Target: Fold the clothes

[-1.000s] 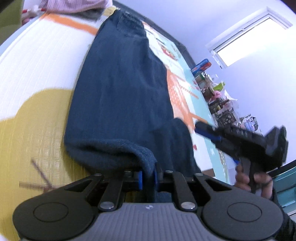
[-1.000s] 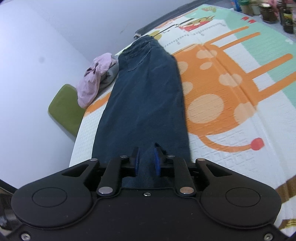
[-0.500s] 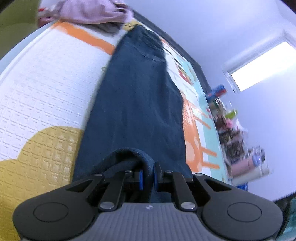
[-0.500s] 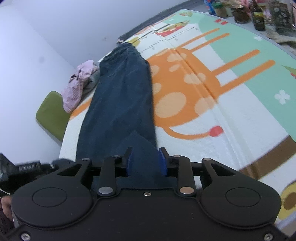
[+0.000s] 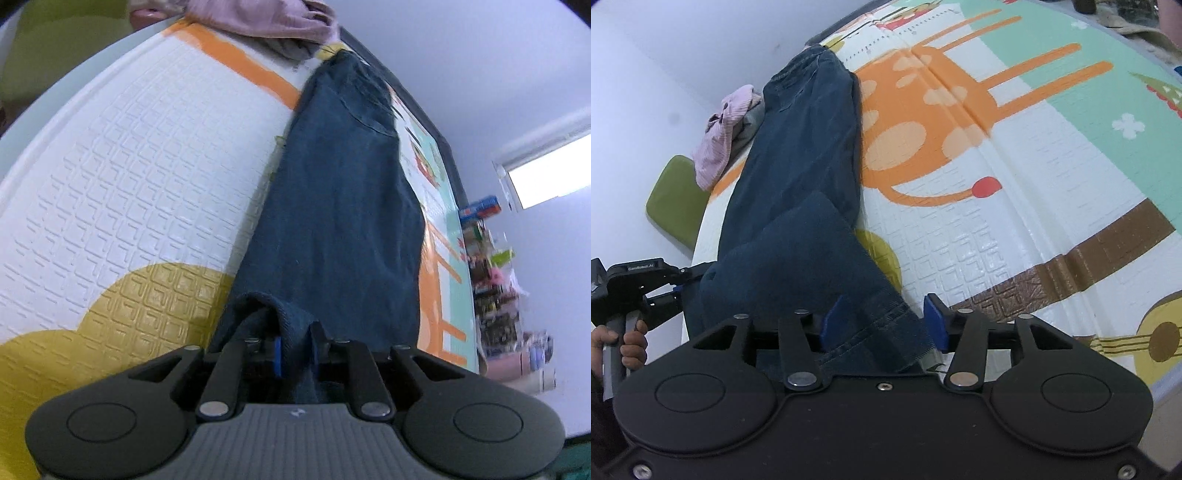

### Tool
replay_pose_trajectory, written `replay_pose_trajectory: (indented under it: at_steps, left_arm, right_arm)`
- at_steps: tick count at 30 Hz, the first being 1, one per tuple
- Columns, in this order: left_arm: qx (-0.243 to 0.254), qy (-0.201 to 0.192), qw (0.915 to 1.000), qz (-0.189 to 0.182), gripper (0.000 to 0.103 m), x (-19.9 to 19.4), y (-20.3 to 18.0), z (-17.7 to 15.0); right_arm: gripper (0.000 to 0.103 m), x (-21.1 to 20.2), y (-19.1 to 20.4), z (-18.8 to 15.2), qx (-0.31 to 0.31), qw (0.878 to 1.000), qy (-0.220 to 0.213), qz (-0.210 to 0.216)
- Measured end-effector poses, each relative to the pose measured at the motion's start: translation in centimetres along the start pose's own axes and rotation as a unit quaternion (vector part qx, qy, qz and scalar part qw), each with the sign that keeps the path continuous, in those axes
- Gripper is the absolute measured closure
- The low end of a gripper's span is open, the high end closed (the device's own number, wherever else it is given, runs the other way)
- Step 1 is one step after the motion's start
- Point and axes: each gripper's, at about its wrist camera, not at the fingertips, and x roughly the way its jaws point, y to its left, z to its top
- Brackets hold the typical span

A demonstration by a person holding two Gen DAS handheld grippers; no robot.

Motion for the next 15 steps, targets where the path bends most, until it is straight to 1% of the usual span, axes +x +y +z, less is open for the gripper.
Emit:
replay_pose_trajectory:
  at_steps: [1,3,4,7,9,10,15]
  left_arm:
    - [0.01,0.001,0.9999,-0.001,0.073,-0.6,-0.2,-0.3]
    - [0.029,0.001,0.9996,0.003,0.067,-1.8,-0.5,-0.8]
    - [0.037,0.0,0.9993,0.009,0.061,-2.4,-0.6,-1.2]
    - [0.049,-0.006,0.9984,0.028,0.054,-4.0,-0.5,-2.8]
    - [0.052,-0.004,0.998,0.036,0.052,-5.0,0.0,-4.0]
    - [0.053,0.002,0.998,0.035,0.052,-5.5,0.4,-4.7]
    - [0.07,0.046,0.9964,0.013,0.052,-6.4,1.2,-8.3]
  right_arm:
    - [0.05,0.1,0.0,0.0,-0.004,1.0,0.003,0.001]
    - [0.05,0.4,0.1,0.0,-0.013,1.0,0.01,0.002]
    - [0.05,0.7,0.2,0.0,-0.018,1.0,0.016,0.001]
    - [0.05,1.2,0.4,-0.2,-0.034,0.999,0.029,0.0]
    - [0.05,1.3,0.5,-0.7,-0.045,0.999,0.031,-0.002]
    - [0.05,1.3,0.6,-0.9,-0.05,0.998,0.032,-0.005]
    - [0.05,0.9,0.1,-1.5,-0.037,0.999,0.029,-0.006]
